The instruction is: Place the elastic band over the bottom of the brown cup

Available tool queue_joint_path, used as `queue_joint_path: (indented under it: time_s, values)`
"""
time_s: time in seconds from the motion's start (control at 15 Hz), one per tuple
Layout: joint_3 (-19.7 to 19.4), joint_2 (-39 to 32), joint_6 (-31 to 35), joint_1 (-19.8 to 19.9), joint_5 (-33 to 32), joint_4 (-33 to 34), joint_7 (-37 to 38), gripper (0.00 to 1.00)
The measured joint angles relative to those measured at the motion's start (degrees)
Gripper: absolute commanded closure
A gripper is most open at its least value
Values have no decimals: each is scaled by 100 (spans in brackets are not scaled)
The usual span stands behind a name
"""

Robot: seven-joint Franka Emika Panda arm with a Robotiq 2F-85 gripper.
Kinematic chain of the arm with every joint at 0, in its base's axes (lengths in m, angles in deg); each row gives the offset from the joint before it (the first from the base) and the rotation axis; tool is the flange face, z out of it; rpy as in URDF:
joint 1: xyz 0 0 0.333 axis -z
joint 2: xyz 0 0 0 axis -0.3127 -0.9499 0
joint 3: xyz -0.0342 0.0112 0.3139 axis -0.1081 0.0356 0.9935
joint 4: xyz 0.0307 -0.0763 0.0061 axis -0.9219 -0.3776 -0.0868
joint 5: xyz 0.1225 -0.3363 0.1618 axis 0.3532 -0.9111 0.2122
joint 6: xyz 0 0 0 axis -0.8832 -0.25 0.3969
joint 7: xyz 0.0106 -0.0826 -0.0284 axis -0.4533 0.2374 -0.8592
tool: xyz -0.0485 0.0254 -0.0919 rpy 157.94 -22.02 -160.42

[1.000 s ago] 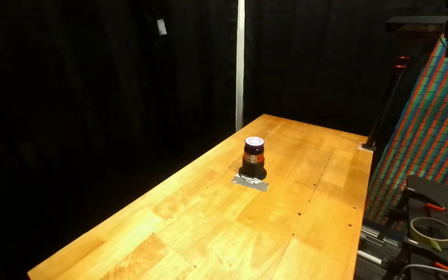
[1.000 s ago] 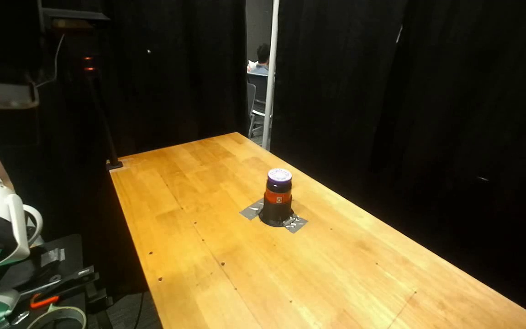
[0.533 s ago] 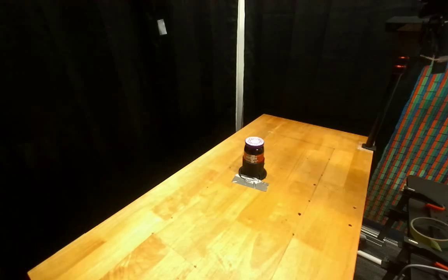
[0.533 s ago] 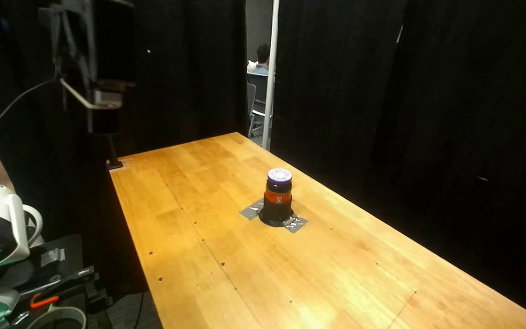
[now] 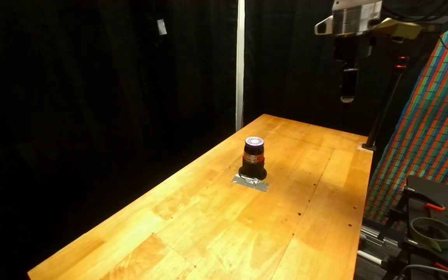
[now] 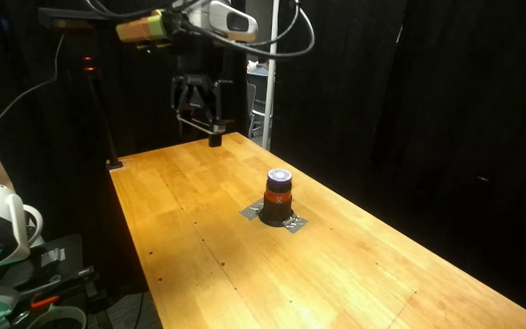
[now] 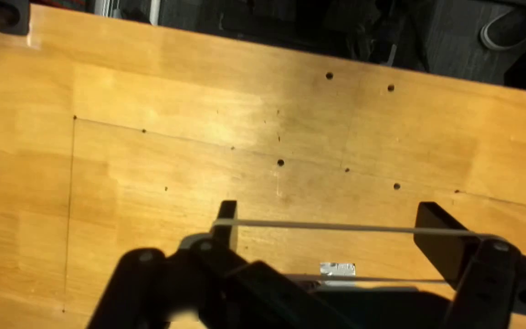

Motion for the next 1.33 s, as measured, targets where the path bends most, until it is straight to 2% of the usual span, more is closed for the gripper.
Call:
queue_joint_path:
  time_s: [0.4, 0.8, 1.0, 1.33]
  values:
    - [71, -1425, 1881, -5, -85, 504, 440, 0]
    - [57, -2197, 3459, -30, -314, 720, 562, 0]
    - [-26, -2544, 3893, -63, -479, 874, 682, 0]
    - [-220, -3167, 4095, -130, -530, 1377, 731, 0]
